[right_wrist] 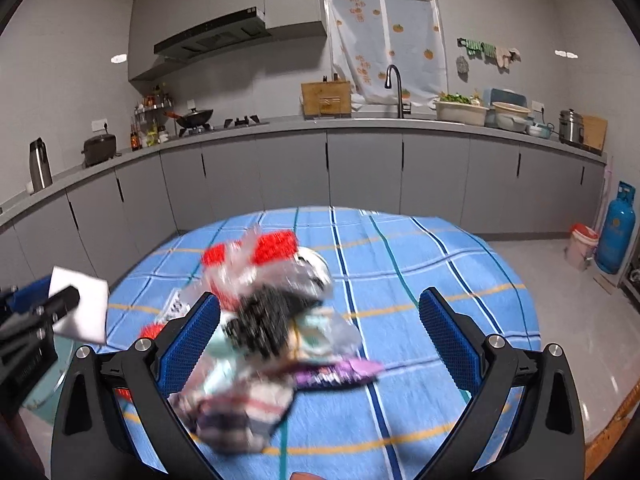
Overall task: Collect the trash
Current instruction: 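Grasp and lift the black mesh scrubber with the right tool while the left holds the sponge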
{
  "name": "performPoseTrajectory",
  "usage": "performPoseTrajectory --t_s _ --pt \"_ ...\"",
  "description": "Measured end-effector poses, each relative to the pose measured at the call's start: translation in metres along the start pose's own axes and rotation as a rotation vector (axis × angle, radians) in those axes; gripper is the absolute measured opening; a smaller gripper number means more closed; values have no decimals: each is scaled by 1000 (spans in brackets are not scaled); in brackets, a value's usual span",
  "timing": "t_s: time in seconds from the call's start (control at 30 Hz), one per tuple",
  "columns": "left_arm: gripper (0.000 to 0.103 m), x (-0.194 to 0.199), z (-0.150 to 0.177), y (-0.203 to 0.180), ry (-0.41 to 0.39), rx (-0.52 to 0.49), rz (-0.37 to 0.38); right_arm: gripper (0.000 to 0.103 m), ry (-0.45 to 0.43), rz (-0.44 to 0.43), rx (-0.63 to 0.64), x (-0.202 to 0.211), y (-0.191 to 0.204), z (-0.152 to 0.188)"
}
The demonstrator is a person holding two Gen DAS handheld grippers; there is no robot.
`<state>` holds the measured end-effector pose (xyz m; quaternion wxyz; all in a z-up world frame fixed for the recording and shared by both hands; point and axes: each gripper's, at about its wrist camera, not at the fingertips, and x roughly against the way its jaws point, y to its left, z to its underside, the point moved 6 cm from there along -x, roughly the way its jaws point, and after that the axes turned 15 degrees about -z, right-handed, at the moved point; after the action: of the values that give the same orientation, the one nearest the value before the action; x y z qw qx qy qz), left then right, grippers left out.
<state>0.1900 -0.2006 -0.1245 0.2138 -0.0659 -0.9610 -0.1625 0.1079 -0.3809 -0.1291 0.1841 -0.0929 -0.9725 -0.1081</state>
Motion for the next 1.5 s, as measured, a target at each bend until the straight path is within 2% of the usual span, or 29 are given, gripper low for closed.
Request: performPoseTrajectory --t_s 0.23,0.33,0.37,0.43,0.5,0.53,0.6,0.7,0.97,1.1,1.23,1.27,1.33,1.43,1.47,1.5 --pt "32 -10 4 8 18 14 1 91 37 -19 -7 -25 3 -1" --pt "32 -14 5 11 24 18 5 85 64 -36 -7 -35 6 2" --pt "32 -14 5 11 25 17 6 80 78 -43 -9 -38 6 3" --pt "32 -15 5 10 25 14 12 65 103 -62 -19 -44 7 8" --pt "32 -15 5 9 26 12 18 39 138 -76 -35 -49 4 13" --pt "32 -14 5 10 26 13 18 33 143 -85 -42 -49 3 15" --pt "32 -13 4 9 24 14 18 23 125 -81 -39 -43 0 14" --pt "32 -8 3 11 17 18 18 16 96 -77 -28 -32 0 8" --pt "32 11 0 17 -18 24 16 14 14 -45 -42 4 -13 -5" --pt "32 17 1 15 -28 22 15 14 3 -123 -34 17 -2 -8" --pt "32 20 1 16 -29 17 9 16 67 -184 18 16 20 8" --pt "32 20 2 17 -29 17 5 18 103 -200 20 12 24 14" --pt "32 18 1 16 -21 19 5 31 112 -199 20 13 26 21" --pt "32 12 5 15 0 23 7 40 118 -188 21 14 24 23" --pt "32 10 5 14 4 24 8 51 106 -185 17 16 23 20" --pt "32 9 5 14 6 24 9 55 94 -179 18 17 22 17"
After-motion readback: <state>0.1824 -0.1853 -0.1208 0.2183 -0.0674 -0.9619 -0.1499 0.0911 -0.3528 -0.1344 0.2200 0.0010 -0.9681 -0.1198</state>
